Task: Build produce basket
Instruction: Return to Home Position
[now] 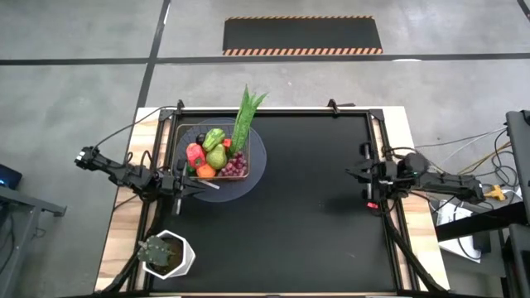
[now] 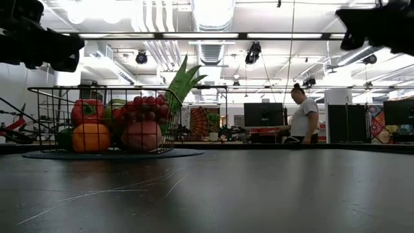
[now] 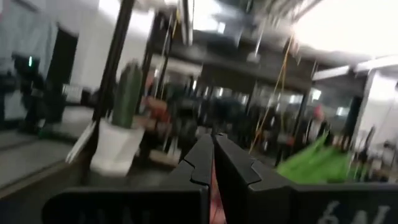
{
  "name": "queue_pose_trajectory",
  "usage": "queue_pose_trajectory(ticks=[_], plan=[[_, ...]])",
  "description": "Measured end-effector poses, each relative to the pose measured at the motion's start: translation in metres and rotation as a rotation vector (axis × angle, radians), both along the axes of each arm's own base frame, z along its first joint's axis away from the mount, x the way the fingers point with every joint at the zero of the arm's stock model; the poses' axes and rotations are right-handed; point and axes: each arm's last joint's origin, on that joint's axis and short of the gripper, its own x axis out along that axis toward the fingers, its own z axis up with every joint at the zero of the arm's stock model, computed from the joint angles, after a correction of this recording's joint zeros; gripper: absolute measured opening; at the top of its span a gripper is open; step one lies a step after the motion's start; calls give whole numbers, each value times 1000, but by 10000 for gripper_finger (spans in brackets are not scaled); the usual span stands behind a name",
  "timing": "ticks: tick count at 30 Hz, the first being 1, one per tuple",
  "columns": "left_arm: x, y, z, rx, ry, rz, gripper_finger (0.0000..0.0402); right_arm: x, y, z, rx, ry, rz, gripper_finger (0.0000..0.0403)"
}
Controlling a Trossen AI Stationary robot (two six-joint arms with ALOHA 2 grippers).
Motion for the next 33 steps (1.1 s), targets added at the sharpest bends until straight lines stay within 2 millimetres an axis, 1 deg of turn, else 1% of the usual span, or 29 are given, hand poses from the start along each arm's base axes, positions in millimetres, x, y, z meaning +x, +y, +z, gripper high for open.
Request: queue_pose_trajectory(ticks=[4, 7, 10, 14, 19, 23, 26, 33], plan=[[0, 0, 0, 1, 2, 0, 3, 4, -1, -11, 11, 124, -7, 9], [0, 0, 0, 1, 3, 0, 3, 7, -2, -21, 20, 230, -46, 9], [0, 0, 0, 1, 3, 0, 3, 8, -3, -26, 29, 283, -83, 9], [0, 0, 0, 2, 4, 0, 3, 8, -5, -29, 49, 314, -124, 9], [0, 0, 0, 2, 4, 0, 3, 8, -5, -31, 59, 329, -127, 9], [0, 0, 0, 1, 2, -1, 3, 8, -5, -31, 165, 330, -109, 9], [1, 0, 0, 3, 6, 3, 3, 9, -5, -32, 208, 346, -102, 9], [1, 0, -1, 3, 5, 12, 3, 10, -5, -33, 209, 364, -108, 9]])
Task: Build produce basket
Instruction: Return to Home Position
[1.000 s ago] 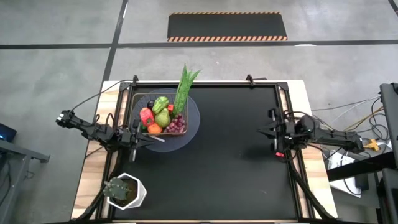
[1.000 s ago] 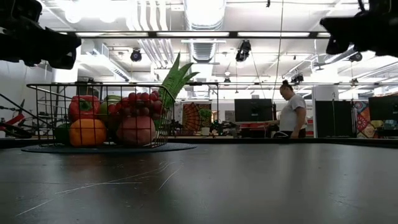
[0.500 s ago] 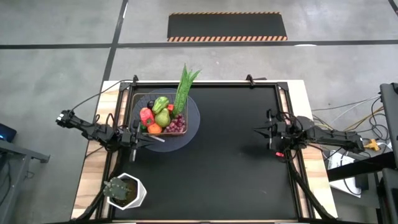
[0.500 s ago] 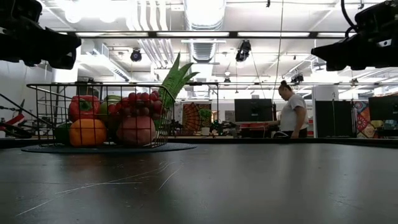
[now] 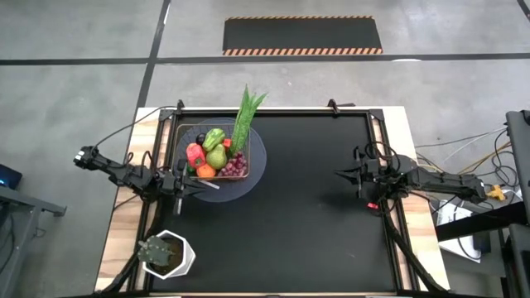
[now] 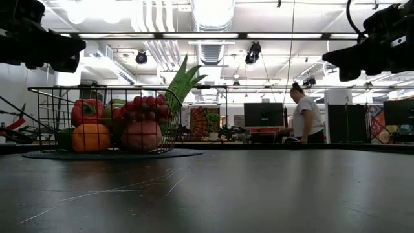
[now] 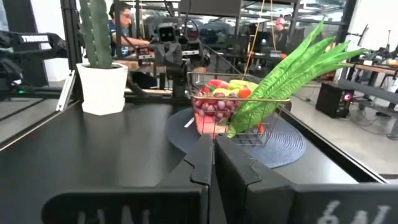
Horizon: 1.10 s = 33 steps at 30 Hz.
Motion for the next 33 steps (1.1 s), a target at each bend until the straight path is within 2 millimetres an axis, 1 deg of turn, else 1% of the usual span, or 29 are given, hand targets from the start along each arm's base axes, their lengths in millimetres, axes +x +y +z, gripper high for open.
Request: queue_pose_trajectory(ticks=[33], plan=[[1, 0, -1, 4, 8, 2, 3, 0, 0, 0, -1, -3, 0, 9]])
